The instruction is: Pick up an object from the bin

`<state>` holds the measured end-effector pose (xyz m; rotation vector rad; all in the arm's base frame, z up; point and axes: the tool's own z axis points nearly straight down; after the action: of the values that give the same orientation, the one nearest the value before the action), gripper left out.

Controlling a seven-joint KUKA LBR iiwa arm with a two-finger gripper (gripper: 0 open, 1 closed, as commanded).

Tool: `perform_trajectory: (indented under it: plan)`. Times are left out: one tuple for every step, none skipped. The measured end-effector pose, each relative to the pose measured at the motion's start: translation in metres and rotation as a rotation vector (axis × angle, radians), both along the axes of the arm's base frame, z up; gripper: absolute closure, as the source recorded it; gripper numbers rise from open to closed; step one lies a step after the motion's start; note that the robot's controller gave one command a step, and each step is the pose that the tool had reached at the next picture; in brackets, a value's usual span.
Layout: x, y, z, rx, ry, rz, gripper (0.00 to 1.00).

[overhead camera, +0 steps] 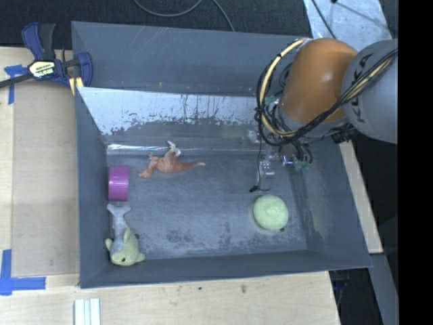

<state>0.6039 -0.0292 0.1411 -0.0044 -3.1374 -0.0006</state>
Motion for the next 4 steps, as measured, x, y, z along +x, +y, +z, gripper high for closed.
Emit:
perform_trajectory:
  plan:
    - [0.001,0.0,0.005,-0.001,-0.008,0.001,0.0]
    - [0.001,0.0,0.005,-0.001,-0.007,0.002,0.0]
    - [0.004,0.019,0.033,0.0,-0.005,0.238,0.0]
    - [-0.002,0.019,0.097,0.001,-0.004,0.403,0.0]
